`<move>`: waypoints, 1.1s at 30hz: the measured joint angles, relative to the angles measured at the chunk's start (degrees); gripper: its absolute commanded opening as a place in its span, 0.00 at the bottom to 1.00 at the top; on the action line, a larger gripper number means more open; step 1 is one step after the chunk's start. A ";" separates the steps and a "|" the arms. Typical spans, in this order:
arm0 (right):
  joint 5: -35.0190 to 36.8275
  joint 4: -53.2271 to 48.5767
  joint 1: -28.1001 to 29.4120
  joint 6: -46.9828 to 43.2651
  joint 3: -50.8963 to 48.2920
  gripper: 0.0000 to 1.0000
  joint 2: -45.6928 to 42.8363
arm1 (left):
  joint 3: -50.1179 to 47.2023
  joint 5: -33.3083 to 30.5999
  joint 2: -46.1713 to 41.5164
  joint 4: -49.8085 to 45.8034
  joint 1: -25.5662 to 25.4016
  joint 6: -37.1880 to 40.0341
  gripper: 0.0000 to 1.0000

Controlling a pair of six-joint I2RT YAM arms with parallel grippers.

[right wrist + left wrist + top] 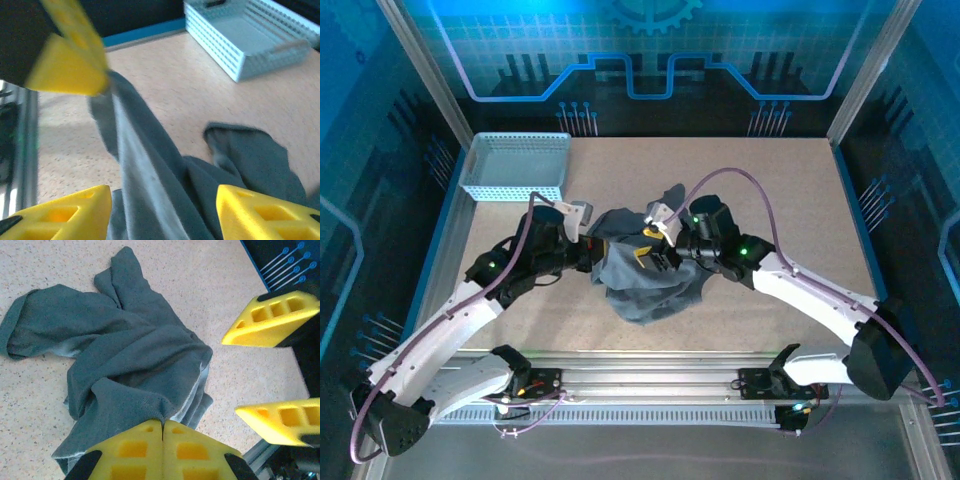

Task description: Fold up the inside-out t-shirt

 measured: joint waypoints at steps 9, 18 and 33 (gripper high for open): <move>-6.97 -10.49 2.47 -12.72 11.80 0.53 7.26 | 0.00 -0.02 -0.46 -0.37 -1.95 0.98 0.00; -7.15 -14.99 3.82 -15.69 14.97 0.44 12.11 | 0.00 -0.24 -2.34 -0.37 -2.05 0.98 0.00; -6.19 -14.80 4.59 -15.87 18.38 0.13 15.19 | -0.02 -0.17 -2.34 -0.35 -2.05 0.98 0.00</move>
